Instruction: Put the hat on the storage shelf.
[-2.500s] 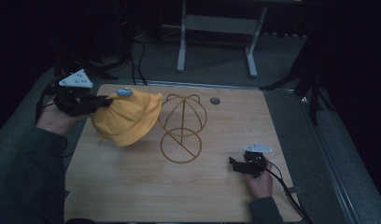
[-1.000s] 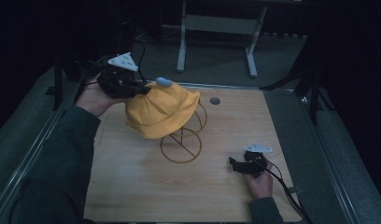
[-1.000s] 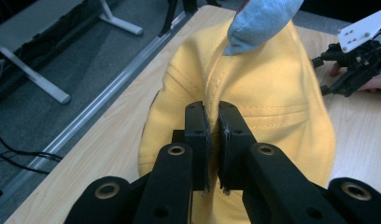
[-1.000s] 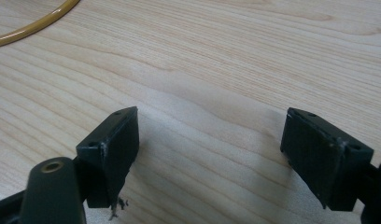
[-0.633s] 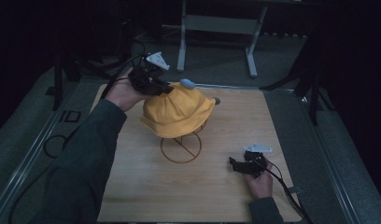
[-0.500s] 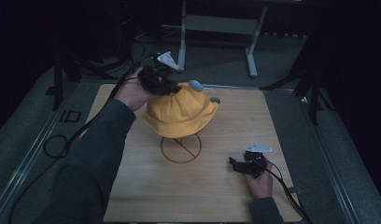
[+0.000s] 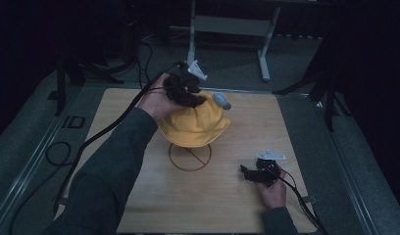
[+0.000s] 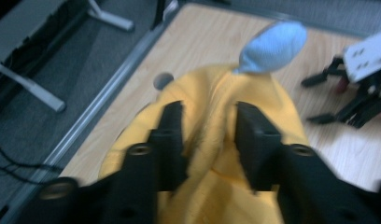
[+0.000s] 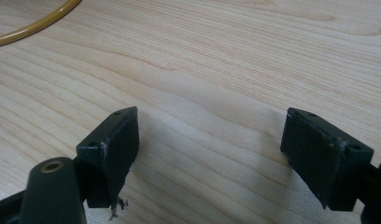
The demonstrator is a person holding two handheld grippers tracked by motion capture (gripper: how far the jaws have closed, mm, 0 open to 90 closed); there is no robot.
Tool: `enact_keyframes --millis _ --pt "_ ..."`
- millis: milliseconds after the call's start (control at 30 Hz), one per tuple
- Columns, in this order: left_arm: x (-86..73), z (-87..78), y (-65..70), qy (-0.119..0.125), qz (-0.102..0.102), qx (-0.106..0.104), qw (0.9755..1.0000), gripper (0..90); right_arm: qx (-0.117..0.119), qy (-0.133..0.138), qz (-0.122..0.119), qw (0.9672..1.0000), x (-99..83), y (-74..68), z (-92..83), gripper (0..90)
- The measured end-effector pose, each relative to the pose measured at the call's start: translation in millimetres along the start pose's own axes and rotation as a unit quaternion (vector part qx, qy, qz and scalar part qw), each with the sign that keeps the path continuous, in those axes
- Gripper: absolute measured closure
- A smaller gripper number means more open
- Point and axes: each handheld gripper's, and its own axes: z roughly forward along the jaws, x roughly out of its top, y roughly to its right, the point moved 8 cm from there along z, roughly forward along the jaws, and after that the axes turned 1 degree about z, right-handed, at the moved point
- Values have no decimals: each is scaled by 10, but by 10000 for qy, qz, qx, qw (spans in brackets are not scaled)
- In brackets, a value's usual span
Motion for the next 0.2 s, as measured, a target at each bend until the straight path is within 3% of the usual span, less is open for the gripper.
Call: enact_keyframes --millis 33,67,100,133,200 --pt "0 0 0 0 0 0 10000 494 0 0 0 10000 0 0 0 194" --pt "23 -111 -50 235 -182 -28 9996 467 0 -1 0 10000 0 0 0 194" --pt "23 -111 -50 235 -182 -28 9996 450 1 0 0 10000 0 0 0 194" --pt "24 -211 -102 372 -309 -14 9988 434 0 -1 -2 10000 0 0 0 194" --pt "17 -257 -127 409 -330 16 9986 423 0 0 -1 10000 0 0 0 194"
